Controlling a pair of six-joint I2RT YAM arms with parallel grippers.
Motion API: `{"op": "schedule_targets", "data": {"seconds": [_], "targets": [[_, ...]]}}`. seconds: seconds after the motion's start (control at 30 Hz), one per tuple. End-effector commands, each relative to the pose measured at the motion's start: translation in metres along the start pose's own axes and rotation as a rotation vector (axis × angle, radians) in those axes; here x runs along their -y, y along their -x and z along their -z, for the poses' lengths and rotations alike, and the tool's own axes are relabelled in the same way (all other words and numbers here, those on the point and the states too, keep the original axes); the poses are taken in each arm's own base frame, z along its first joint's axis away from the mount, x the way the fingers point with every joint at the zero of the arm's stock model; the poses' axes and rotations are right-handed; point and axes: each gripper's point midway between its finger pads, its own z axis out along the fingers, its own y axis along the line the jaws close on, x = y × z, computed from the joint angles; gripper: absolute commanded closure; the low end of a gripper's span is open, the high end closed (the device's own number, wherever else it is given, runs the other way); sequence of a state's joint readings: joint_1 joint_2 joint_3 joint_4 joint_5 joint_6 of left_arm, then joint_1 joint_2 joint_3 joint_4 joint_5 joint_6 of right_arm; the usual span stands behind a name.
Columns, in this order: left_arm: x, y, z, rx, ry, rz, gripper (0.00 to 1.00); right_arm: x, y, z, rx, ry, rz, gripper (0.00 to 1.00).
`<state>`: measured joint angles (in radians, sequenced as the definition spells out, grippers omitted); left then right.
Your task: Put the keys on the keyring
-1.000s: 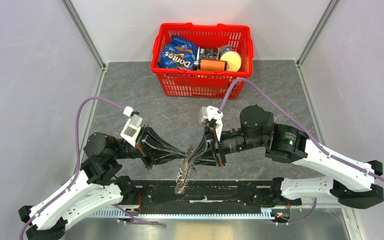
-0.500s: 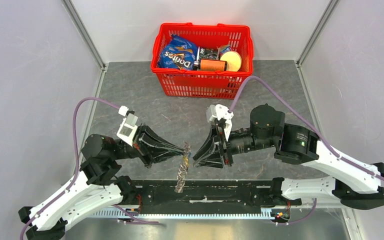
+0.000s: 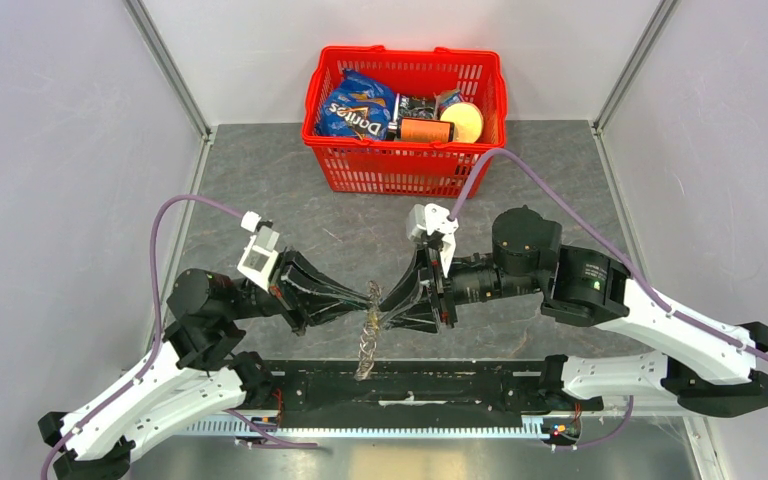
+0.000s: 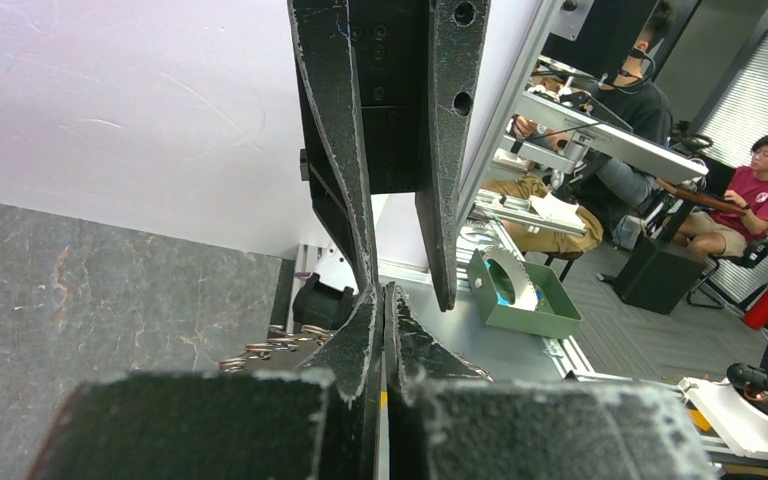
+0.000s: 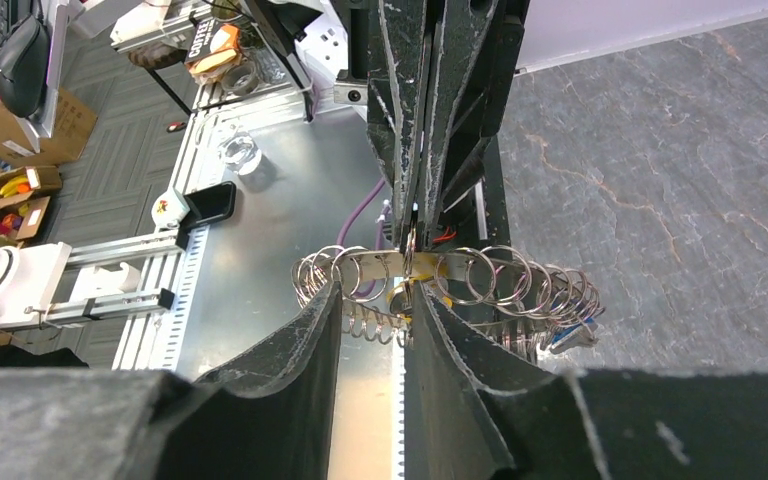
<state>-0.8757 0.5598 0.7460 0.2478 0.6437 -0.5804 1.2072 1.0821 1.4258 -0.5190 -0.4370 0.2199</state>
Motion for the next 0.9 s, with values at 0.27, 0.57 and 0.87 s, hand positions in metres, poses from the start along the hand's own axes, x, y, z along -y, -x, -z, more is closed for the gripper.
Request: {"op": "schedule_targets", "data": {"seconds": [0.27,0.57,0.87], "targets": [[0.0122,0.0235,-0.0010,0.083,-0.034,-0.029,0.98,-0.0032,0.0267,-0.0028,0.081,0.003,0.034,0.61],[0.0120,0.0229,-0.0009,0.084,-0.034,-0.027,0.98,-0.0018,0.0300,-0.0050,0.096,-0.001,0.034,0.65],[0.0113,0.0222,-0.0007,0.089,-0.034,-0.027,0.98,-0.0033,0.0299,-0.0069,0.099,0.009,0.036,0.83]]}}
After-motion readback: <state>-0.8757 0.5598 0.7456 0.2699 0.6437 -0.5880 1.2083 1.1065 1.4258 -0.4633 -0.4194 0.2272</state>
